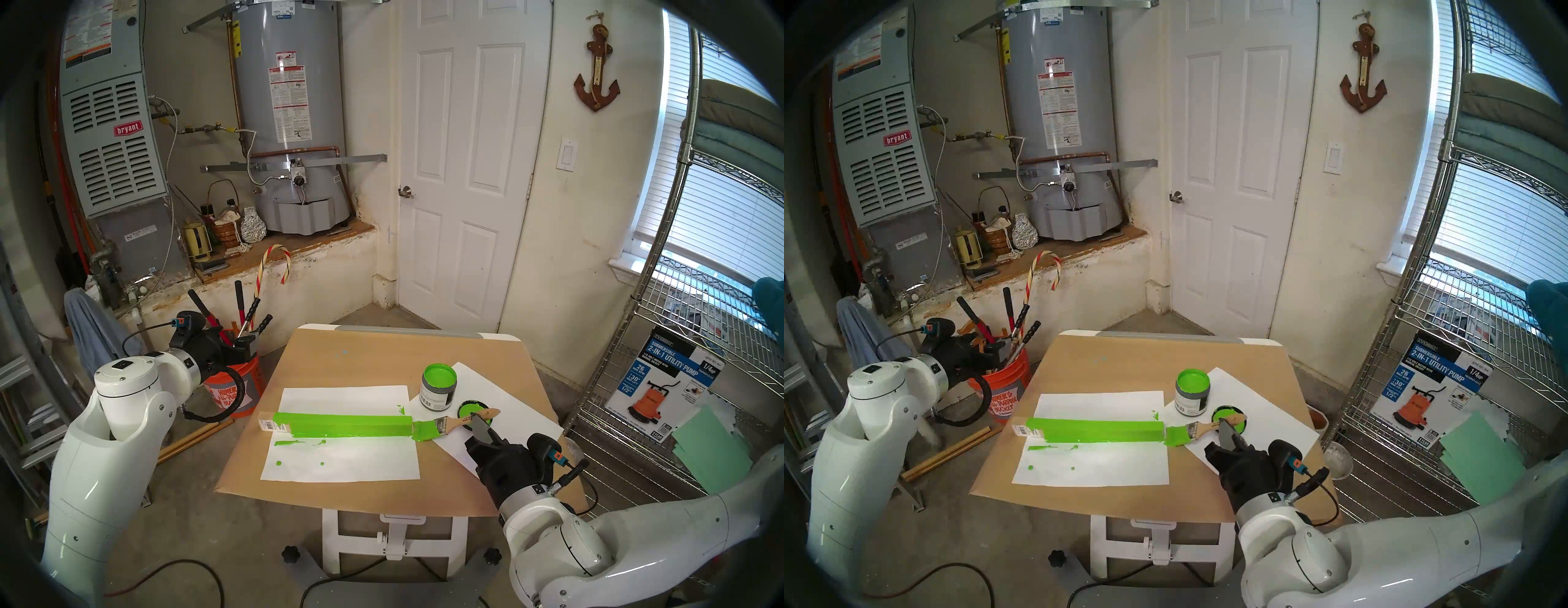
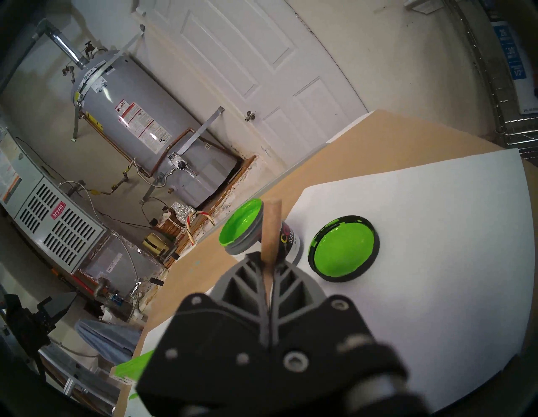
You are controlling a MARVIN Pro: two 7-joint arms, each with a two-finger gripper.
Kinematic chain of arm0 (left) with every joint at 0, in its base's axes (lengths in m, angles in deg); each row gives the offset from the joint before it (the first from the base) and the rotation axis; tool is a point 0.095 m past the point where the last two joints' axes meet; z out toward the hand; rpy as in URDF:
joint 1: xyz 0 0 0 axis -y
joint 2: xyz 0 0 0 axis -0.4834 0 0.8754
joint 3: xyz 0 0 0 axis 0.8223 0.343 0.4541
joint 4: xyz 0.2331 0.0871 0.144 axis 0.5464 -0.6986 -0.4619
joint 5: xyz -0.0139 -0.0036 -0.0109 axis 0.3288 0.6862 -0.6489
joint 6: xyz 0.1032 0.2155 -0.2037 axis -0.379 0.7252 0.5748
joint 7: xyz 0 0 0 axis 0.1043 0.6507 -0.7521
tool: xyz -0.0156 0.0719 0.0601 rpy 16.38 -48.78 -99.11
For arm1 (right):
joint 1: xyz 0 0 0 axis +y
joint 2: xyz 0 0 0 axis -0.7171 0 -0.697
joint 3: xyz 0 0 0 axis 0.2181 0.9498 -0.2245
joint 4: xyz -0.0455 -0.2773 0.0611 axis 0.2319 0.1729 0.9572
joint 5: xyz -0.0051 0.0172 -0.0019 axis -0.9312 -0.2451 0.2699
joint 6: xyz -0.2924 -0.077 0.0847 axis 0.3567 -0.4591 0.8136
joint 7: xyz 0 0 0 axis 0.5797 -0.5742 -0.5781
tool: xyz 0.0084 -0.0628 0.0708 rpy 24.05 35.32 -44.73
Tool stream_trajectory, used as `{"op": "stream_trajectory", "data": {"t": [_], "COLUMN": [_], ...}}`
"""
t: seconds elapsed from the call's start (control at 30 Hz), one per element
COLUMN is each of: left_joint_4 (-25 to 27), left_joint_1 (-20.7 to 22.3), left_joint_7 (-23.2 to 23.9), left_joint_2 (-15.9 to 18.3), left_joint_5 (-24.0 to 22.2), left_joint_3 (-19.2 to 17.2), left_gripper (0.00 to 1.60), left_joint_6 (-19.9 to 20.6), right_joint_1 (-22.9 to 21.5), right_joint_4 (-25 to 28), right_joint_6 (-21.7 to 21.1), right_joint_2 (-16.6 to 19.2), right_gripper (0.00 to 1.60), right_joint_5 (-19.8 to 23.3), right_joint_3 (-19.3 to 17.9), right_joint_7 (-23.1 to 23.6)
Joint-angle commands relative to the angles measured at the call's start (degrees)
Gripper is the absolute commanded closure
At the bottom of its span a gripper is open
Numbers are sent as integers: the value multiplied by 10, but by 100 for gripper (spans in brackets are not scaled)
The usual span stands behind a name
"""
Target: Pick up brush, dip the brush into paint, and paint the wood
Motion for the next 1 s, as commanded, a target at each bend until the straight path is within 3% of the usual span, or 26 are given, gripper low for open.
{"op": "stream_trajectory", "data": {"t": [0.0,0.23,0.37,0.5,0.57,0.7,0.83,0.9,0.97], "left_joint_4": [9,9,10,10,9,9,8,8,7], "left_joint_1": [5,5,4,4,4,5,5,6,6], "left_joint_7": [-1,-1,-1,-1,-1,-1,-1,0,0], "left_joint_2": [1,1,1,1,1,2,2,2,2], "left_joint_5": [1,1,1,1,1,1,1,0,0], "left_joint_3": [-6,-6,-6,-6,-6,-6,-5,-5,-5], "left_gripper": [0,0,0,0,0,0,0,0,0], "left_joint_6": [-4,-4,-5,-5,-5,-4,-4,-3,-3], "right_joint_1": [16,36,62,83,74,56,42,33,27], "right_joint_4": [66,119,129,117,96,84,65,69,56], "right_joint_6": [0,0,0,0,0,0,-27,-44,-57], "right_joint_2": [23,54,53,18,-19,-39,-76,-69,-94], "right_gripper": [160,160,160,160,160,160,160,160,160], "right_joint_5": [27,32,51,62,76,90,104,111,117], "right_joint_3": [-48,-89,-113,-126,-121,-115,-116,-114,-115], "right_joint_7": [38,62,86,107,119,142,152,160,164]}}
